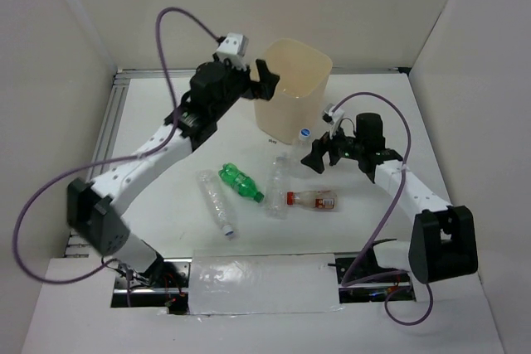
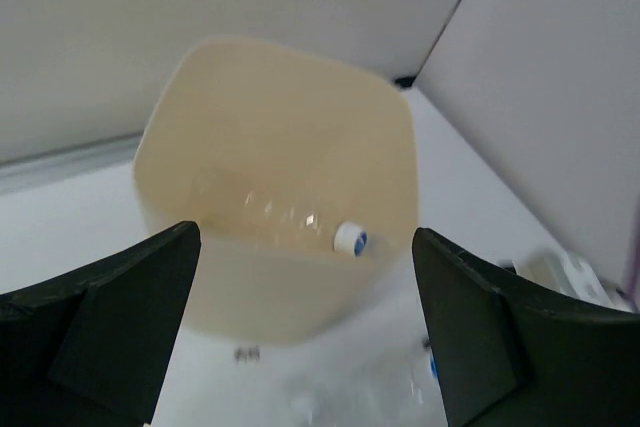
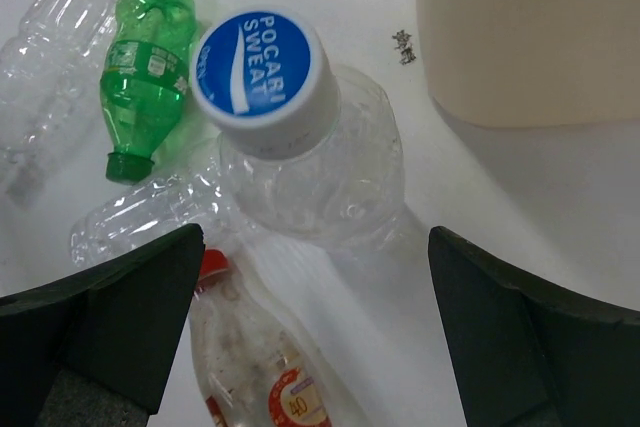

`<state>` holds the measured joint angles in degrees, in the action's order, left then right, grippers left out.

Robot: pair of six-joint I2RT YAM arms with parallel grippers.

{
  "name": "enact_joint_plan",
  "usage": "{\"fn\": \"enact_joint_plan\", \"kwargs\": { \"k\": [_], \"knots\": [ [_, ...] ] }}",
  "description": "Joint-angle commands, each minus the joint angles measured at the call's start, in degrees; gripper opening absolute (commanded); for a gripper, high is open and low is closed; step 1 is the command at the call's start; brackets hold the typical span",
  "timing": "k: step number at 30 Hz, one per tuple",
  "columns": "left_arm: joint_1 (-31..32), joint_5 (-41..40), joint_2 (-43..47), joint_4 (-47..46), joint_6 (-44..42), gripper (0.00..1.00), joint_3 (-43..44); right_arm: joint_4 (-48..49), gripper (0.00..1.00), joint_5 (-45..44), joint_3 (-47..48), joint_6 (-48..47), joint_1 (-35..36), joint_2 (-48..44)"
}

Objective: Put the plastic bottles in the bin

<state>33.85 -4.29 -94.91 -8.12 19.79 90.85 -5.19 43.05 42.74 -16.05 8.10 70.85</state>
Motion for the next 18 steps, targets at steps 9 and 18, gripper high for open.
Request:
{"fn": "enact_joint_plan", "kwargs": {
  "k": [9,18],
  "knots": [
    [9.47,-21.62,51.18,25.68,22.52,1.00,-46.41,16.26,1.00,-4.44,-1.78,2.25,6.13,6.14],
    [14.93,-24.88,54.50,42.13,48.05,1.00,-56.48,16.55,0.53,-0.86,-0.99,-0.11,6.14,8.26]
  ]
}}
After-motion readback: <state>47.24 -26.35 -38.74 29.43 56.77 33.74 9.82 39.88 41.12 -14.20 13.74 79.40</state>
